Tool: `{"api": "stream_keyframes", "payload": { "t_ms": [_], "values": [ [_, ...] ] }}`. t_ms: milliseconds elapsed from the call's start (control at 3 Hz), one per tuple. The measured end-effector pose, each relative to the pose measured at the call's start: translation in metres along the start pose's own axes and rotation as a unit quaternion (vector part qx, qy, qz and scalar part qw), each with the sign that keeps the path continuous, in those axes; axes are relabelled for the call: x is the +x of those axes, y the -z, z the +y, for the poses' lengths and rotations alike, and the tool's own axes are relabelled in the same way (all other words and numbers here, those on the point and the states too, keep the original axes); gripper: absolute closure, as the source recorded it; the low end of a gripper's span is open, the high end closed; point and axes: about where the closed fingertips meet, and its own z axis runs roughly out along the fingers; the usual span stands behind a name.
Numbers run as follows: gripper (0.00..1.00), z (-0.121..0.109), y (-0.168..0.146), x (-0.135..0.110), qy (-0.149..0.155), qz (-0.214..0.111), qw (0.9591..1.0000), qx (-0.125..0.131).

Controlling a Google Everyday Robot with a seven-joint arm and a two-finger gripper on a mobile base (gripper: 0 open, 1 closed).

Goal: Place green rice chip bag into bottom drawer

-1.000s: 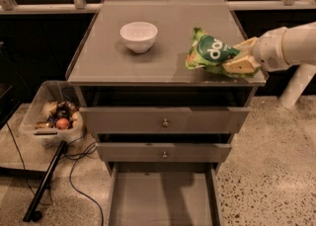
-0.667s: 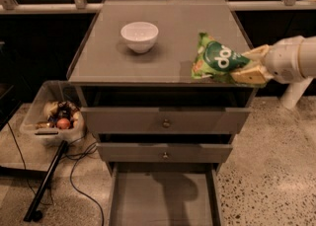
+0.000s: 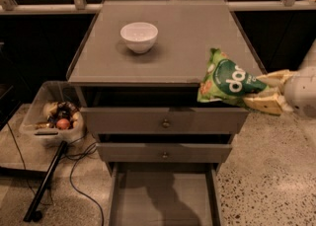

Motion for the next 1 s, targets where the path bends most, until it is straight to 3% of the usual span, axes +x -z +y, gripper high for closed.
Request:
{"api": "stream_keyframes", "payload": {
  "t_ms": [333, 667, 1000],
  "values": [
    [1.0, 0.005, 0.004, 0.009, -0.007, 0.007, 1.0, 0.0],
    [1.0, -0.005, -0.001, -0.001, 0.006, 0.007, 0.9999, 0.006],
    [1.0, 0.016, -0.032, 0.011, 0.012, 0.027, 0.9994, -0.02]
  ]
}}
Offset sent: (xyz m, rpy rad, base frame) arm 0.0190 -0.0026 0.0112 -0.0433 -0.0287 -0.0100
